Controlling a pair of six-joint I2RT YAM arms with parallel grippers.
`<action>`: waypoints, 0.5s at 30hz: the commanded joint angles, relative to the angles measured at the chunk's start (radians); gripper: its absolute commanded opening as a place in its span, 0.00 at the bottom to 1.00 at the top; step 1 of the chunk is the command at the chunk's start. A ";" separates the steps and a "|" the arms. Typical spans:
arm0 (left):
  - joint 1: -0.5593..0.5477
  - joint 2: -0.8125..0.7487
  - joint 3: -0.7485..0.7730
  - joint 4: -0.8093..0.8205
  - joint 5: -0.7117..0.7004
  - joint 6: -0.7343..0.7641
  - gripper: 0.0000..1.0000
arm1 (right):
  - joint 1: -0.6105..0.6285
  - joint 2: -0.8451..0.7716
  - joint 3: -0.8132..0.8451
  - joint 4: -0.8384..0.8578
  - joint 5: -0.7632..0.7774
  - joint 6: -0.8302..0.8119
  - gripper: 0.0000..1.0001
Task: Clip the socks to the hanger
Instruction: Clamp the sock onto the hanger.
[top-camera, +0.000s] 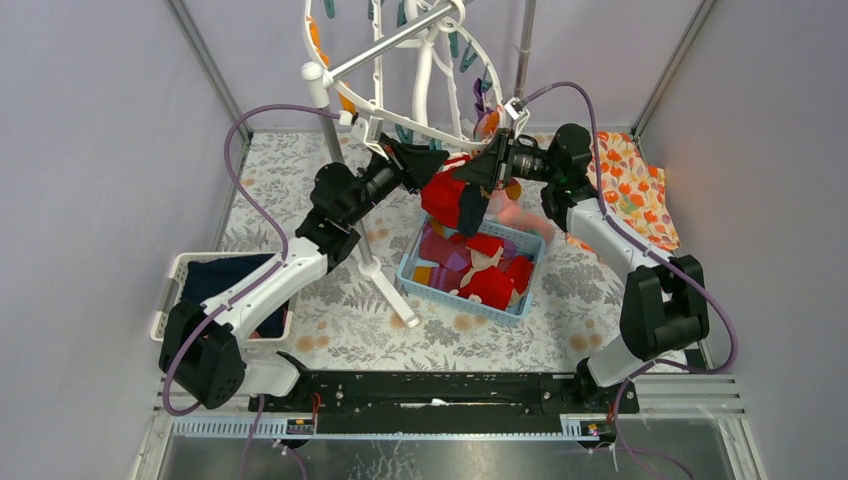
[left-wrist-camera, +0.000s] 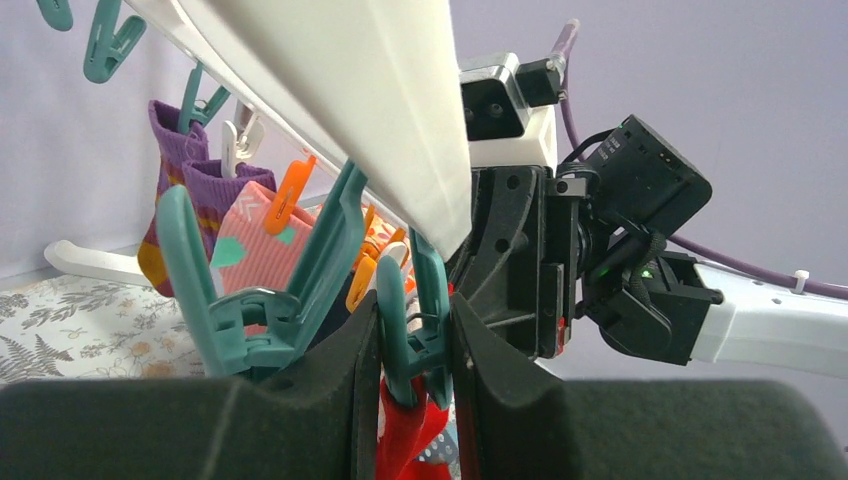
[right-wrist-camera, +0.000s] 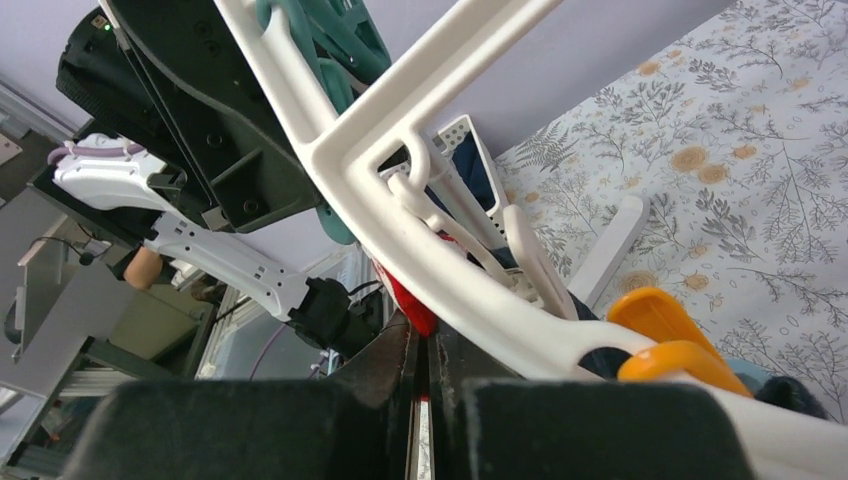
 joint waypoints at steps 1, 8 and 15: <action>-0.034 -0.007 0.005 0.038 0.208 -0.097 0.20 | 0.004 0.027 0.025 0.072 0.064 0.089 0.00; -0.034 0.002 0.004 0.042 0.205 -0.099 0.20 | 0.004 0.041 0.036 0.140 0.045 0.157 0.00; -0.034 0.008 0.005 0.045 0.194 -0.097 0.20 | 0.004 0.065 0.012 0.307 0.003 0.295 0.00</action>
